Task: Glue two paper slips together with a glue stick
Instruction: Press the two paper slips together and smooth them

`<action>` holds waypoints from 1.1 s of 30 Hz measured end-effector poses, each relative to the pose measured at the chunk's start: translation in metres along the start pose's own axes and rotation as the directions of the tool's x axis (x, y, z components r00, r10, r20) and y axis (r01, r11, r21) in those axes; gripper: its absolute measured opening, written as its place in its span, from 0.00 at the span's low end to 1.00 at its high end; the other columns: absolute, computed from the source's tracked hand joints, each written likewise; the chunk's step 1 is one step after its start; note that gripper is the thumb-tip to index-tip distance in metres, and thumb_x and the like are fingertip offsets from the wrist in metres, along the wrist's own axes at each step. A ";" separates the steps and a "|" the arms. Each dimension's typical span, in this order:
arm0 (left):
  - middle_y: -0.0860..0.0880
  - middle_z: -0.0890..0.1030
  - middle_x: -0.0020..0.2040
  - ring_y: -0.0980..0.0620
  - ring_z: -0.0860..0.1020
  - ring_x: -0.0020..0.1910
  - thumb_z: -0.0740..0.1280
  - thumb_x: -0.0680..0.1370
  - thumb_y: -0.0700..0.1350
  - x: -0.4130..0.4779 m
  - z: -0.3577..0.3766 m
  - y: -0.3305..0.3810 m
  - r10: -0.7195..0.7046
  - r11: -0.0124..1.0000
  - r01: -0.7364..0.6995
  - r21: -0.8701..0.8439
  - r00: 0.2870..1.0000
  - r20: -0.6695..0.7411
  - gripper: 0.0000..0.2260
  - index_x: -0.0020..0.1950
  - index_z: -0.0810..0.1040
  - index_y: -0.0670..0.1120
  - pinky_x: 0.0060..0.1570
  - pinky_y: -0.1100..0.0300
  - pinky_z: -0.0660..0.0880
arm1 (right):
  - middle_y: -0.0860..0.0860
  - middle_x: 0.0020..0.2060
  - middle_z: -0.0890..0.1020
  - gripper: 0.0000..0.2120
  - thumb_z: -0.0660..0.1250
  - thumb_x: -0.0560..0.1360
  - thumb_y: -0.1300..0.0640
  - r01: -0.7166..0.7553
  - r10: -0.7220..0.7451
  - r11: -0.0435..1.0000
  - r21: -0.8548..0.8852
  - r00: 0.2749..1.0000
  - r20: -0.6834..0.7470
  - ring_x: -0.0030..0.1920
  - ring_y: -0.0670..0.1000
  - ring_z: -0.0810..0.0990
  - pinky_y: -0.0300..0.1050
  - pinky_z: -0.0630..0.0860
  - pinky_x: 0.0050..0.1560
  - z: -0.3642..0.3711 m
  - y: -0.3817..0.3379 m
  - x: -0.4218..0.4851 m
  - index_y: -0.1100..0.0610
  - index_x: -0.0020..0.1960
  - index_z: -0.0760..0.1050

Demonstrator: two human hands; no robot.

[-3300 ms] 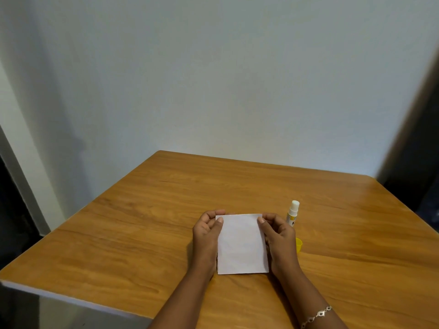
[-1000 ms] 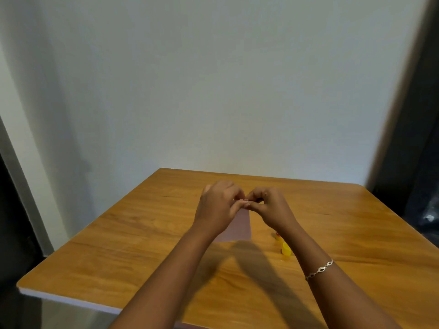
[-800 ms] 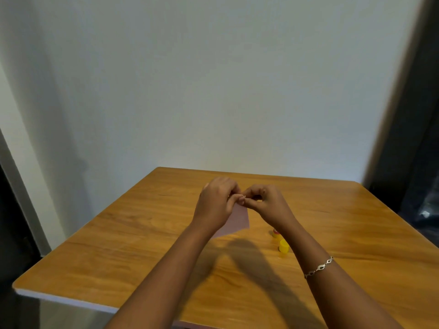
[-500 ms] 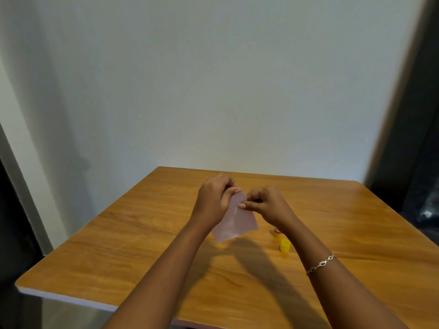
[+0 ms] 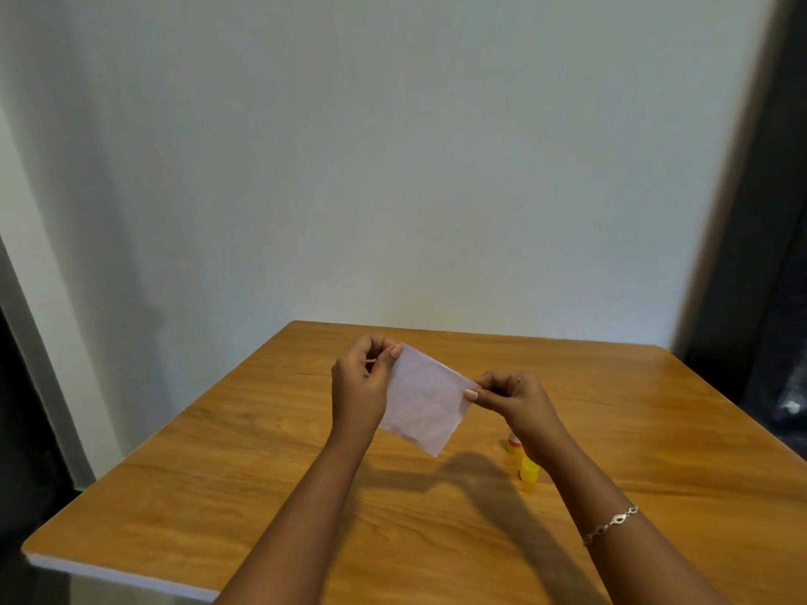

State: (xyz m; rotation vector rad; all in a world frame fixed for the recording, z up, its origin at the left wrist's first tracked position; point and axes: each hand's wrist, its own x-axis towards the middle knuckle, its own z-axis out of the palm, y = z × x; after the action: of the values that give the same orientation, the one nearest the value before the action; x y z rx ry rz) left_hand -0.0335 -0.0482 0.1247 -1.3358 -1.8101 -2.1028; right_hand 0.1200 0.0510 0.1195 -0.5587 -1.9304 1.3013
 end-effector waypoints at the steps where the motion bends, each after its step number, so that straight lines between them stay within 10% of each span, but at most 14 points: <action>1: 0.52 0.76 0.33 0.63 0.72 0.32 0.65 0.75 0.36 -0.001 0.001 -0.001 -0.030 0.999 0.030 -0.030 0.999 -0.012 0.12 0.35 0.73 0.51 0.34 0.70 0.68 | 0.56 0.33 0.78 0.04 0.65 0.72 0.70 -0.001 0.002 0.999 0.046 1.000 -0.031 0.19 0.39 0.72 0.27 0.64 0.17 0.001 -0.001 -0.001 0.66 0.39 0.76; 5: 0.52 0.77 0.35 0.57 0.73 0.35 0.65 0.75 0.37 -0.009 0.004 -0.006 -0.114 0.992 0.110 -0.064 0.992 -0.056 0.10 0.36 0.74 0.50 0.37 0.61 0.70 | 0.55 0.31 0.77 0.06 0.65 0.72 0.69 0.006 -0.007 1.000 -0.013 0.997 -0.073 0.18 0.39 0.71 0.28 0.63 0.17 0.004 0.003 -0.001 0.64 0.36 0.76; 8: 0.50 0.79 0.44 0.53 0.74 0.48 0.67 0.73 0.38 -0.012 0.004 -0.008 0.113 0.975 -0.103 0.198 0.993 -0.043 0.04 0.47 0.77 0.45 0.47 0.58 0.71 | 0.53 0.29 0.78 0.07 0.68 0.70 0.66 0.051 -0.067 0.978 -0.203 0.995 -0.072 0.24 0.41 0.74 0.30 0.65 0.24 0.003 0.006 0.003 0.61 0.34 0.76; 14: 0.47 0.80 0.45 0.52 0.68 0.52 0.64 0.72 0.49 -0.011 0.024 -0.001 0.342 0.681 -0.541 0.493 0.831 0.438 0.10 0.48 0.78 0.45 0.51 0.58 0.66 | 0.54 0.33 0.81 0.04 0.71 0.69 0.61 0.166 -0.199 0.869 -0.466 0.980 -0.022 0.39 0.54 0.78 0.49 0.72 0.40 0.009 0.003 0.007 0.62 0.38 0.80; 19: 0.47 0.80 0.41 0.50 0.72 0.48 0.71 0.70 0.43 -0.009 0.027 0.004 0.177 0.838 -0.374 0.397 0.875 0.450 0.04 0.40 0.78 0.43 0.45 0.60 0.62 | 0.38 0.30 0.71 0.05 0.70 0.70 0.61 0.241 -0.263 0.804 -0.544 0.964 0.040 0.35 0.45 0.73 0.37 0.64 0.38 0.012 0.001 0.007 0.63 0.40 0.81; 33: 0.53 0.78 0.34 0.58 0.75 0.38 0.69 0.70 0.37 0.004 0.017 0.010 0.057 0.978 -0.115 0.174 0.949 0.311 0.05 0.35 0.78 0.43 0.38 0.69 0.70 | 0.46 0.27 0.76 0.13 0.69 0.71 0.62 0.143 -0.123 0.958 -0.248 0.988 0.094 0.28 0.39 0.72 0.31 0.66 0.31 0.010 0.013 0.011 0.50 0.30 0.75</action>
State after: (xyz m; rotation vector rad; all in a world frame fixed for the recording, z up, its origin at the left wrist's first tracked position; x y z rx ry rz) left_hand -0.0206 -0.0354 0.1338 -1.7279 -1.9591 -1.7048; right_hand 0.1041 0.0577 0.1092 -0.4992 -2.1772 1.0105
